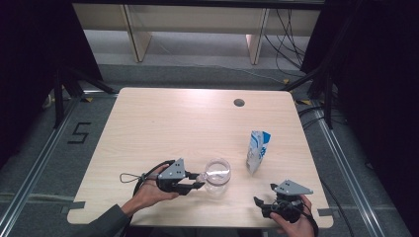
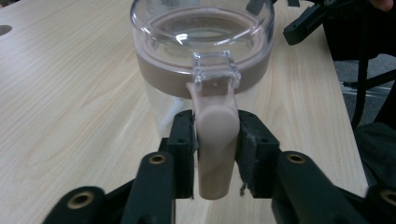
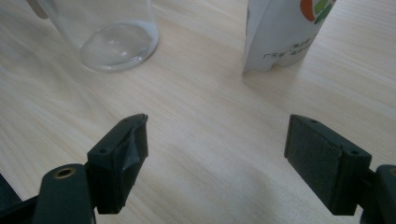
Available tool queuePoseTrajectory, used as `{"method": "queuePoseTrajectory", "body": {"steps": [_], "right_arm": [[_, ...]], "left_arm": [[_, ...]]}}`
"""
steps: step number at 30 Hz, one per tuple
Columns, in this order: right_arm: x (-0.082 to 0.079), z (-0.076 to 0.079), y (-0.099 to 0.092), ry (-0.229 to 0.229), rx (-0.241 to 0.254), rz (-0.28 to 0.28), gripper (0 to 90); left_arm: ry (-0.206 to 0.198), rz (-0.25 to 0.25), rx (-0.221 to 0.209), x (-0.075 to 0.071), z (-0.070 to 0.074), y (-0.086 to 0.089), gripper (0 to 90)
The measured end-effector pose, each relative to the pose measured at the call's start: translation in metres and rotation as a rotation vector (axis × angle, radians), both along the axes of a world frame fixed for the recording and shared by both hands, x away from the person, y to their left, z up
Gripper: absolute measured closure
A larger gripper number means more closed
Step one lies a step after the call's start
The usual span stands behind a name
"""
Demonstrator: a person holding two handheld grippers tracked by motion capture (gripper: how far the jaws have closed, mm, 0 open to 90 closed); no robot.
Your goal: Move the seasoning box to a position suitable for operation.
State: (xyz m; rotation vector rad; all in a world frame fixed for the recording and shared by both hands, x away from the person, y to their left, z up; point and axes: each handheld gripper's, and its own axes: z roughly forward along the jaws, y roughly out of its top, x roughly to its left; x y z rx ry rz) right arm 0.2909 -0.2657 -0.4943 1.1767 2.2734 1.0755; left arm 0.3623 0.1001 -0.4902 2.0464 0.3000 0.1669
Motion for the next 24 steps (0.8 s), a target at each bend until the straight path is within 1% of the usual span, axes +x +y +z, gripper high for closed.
{"method": "queuePoseTrajectory", "body": {"steps": [1,2,3,4,5,6,7,8,9,10,11,12,13,14,15,16,17,18,19,20,21,22,23,24], "right_arm": [[-0.002,0.0,0.002,0.021,0.016,-0.021,22.5],[-0.001,0.0,0.001,0.014,0.016,-0.018,22.5],[-0.001,0.0,0.001,0.011,0.015,-0.015,22.5],[0.0,0.0,0.0,-0.004,0.004,0.003,22.5],[0.0,0.0,0.0,0.0,0.003,-0.001,22.5],[0.0,0.0,0.0,-0.001,0.002,-0.006,22.5],[-0.001,0.001,0.0,0.015,0.005,-0.013,22.4],[0.0,0.0,-0.001,-0.009,0.0,-0.011,22.4],[0.0,0.0,0.0,-0.001,0.004,-0.007,22.4],[0.0,0.0,0.0,0.003,0.008,-0.003,22.4],[0.0,0.0,0.0,0.001,0.006,-0.004,22.4],[0.0,0.0,0.0,-0.003,0.004,-0.006,22.4],[0.0,0.0,0.0,0.0,0.008,-0.006,22.4],[0.0,0.001,0.0,-0.004,-0.004,-0.008,22.4],[0.0,0.0,0.0,-0.003,-0.001,-0.002,22.4],[0.0,0.0,0.0,0.003,0.0,-0.005,22.4],[0.0,0.0,0.0,0.001,0.002,-0.005,22.4],[-0.002,0.0,0.001,0.018,0.016,-0.022,22.4],[0.0,0.0,0.0,0.002,0.006,-0.007,22.4],[0.0,0.0,0.0,0.003,0.006,-0.006,22.4],[0.0,0.0,0.0,0.003,0.005,-0.006,22.4],[-0.001,0.001,0.0,0.005,-0.006,-0.008,22.4],[-0.001,0.0,0.001,0.004,0.009,-0.013,22.4],[0.0,0.0,0.0,-0.003,-0.003,-0.007,22.4]], "left_arm": [[-0.004,-0.009,0.002,0.001,0.0,0.0,63.9],[0.01,0.008,-0.005,-0.001,0.0,0.0,57.3],[0.009,0.015,-0.008,-0.002,0.0,0.0,54.7],[0.015,0.005,-0.012,-0.002,0.001,0.002,53.6],[0.001,0.002,-0.006,-0.001,0.002,0.003,51.5],[0.019,0.027,-0.021,-0.004,0.002,0.004,49.4],[0.018,0.028,-0.024,-0.004,0.003,0.005,47.0],[0.004,0.023,-0.023,-0.004,0.004,0.007,44.7],[0.016,0.036,-0.034,-0.005,0.005,0.008,42.9],[0.013,0.04,-0.034,-0.006,0.007,0.009,42.3],[0.029,0.059,-0.048,-0.008,0.008,0.01,42.2],[0.02,0.05,-0.061,-0.008,0.01,0.012,42.0],[0.025,0.056,-0.074,-0.01,0.012,0.013,42.1],[0.012,0.047,-0.081,-0.01,0.014,0.014,42.5],[0.036,0.067,-0.102,-0.014,0.015,0.014,42.7],[0.03,0.063,-0.121,-0.015,0.018,0.016,43.5],[0.016,0.058,-0.126,-0.015,0.02,0.016,44.7],[0.012,0.056,-0.135,-0.016,0.023,0.017,46.7],[0.016,0.058,-0.163,-0.017,0.025,0.018,49.1],[0.022,0.071,-0.183,-0.018,0.026,0.018,50.9],[0.011,0.066,-0.186,-0.018,0.027,0.018,53.2],[0.016,0.079,-0.199,-0.019,0.029,0.018,54.4],[0.018,0.087,-0.211,-0.02,0.03,0.017,56.2],[0.013,0.1,-0.207,-0.02,0.032,0.017,58.1]]}}
